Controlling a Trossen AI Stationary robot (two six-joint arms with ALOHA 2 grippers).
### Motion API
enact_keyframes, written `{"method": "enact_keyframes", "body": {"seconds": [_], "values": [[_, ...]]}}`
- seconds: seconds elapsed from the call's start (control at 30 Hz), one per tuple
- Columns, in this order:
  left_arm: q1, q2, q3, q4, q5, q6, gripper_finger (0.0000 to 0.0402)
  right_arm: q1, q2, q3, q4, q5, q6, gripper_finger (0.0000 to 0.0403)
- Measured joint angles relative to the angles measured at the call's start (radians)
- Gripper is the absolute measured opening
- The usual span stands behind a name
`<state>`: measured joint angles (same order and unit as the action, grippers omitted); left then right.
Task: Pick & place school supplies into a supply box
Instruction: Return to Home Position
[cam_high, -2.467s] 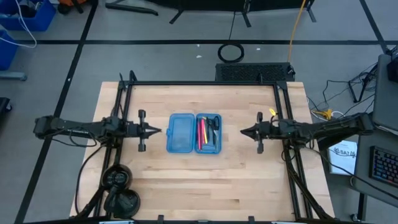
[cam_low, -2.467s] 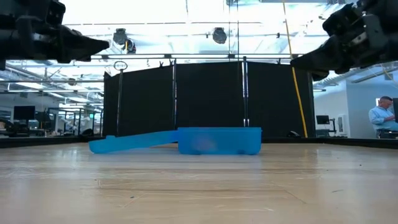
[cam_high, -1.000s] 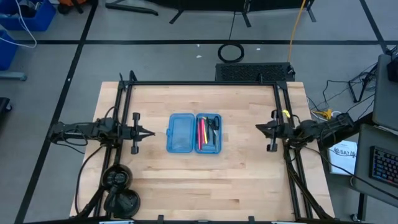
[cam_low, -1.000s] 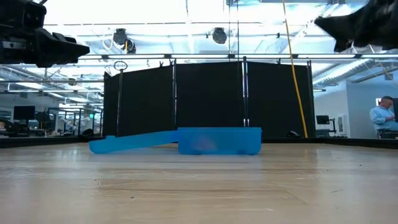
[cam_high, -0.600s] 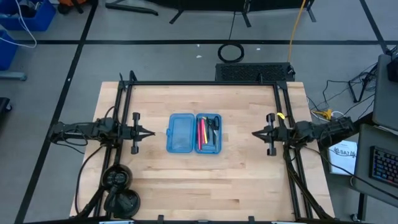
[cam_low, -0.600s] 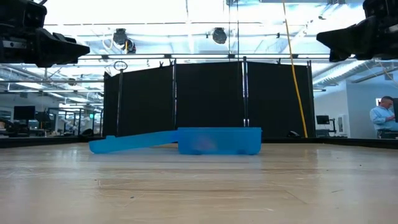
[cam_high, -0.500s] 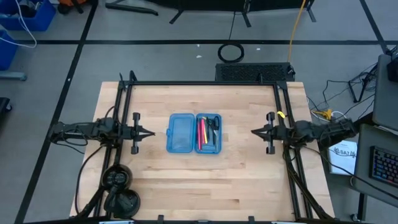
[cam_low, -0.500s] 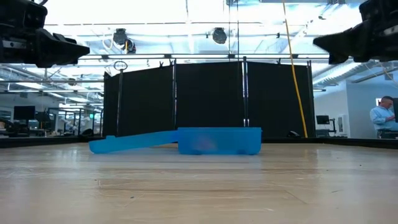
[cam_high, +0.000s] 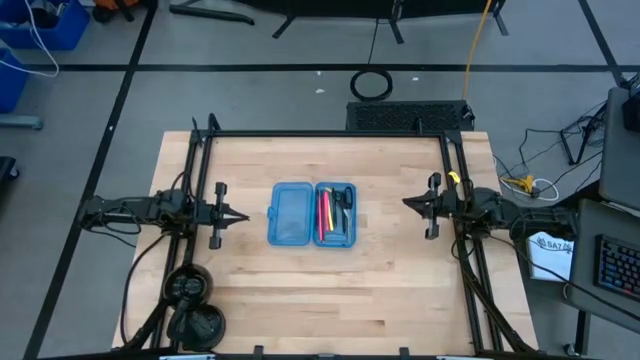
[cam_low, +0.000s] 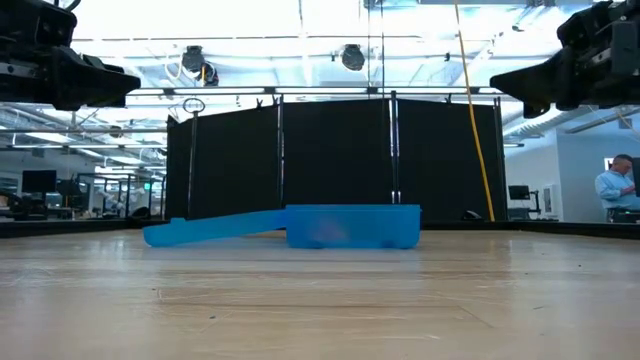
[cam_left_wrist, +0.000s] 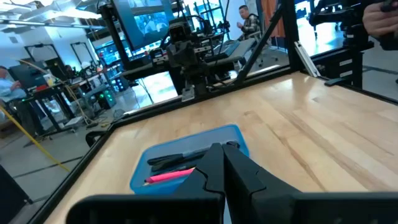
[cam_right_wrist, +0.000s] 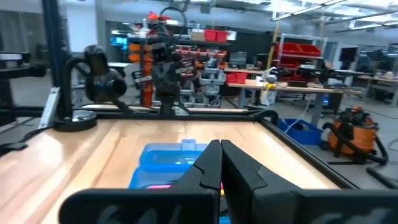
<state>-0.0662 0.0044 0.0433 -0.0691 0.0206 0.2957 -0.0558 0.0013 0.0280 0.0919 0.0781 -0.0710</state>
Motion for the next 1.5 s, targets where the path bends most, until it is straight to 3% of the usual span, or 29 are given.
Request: {"method": "enact_keyframes", "body": {"seconds": [0.47, 0.83, 1.27, 1.5], "values": [[-0.003, 0.000, 0.000, 0.003, 0.004, -0.096, 0.0001, 0.003, 0.000, 0.033, -0.007, -0.027, 0.012, 0.0000], [-0.040, 0.000, -0.001, 0.081, 0.005, -0.035, 0.0001, 0.018, 0.000, 0.035, -0.006, -0.057, 0.033, 0.0000], [-0.043, 0.002, -0.001, 0.017, 0.005, -0.095, 0.0021, 0.018, 0.000, 0.035, 0.002, -0.055, 0.033, 0.0000], [-0.043, 0.002, -0.001, 0.018, 0.005, -0.096, 0.0004, 0.018, 0.001, 0.035, 0.001, -0.054, 0.033, 0.0000]]}}
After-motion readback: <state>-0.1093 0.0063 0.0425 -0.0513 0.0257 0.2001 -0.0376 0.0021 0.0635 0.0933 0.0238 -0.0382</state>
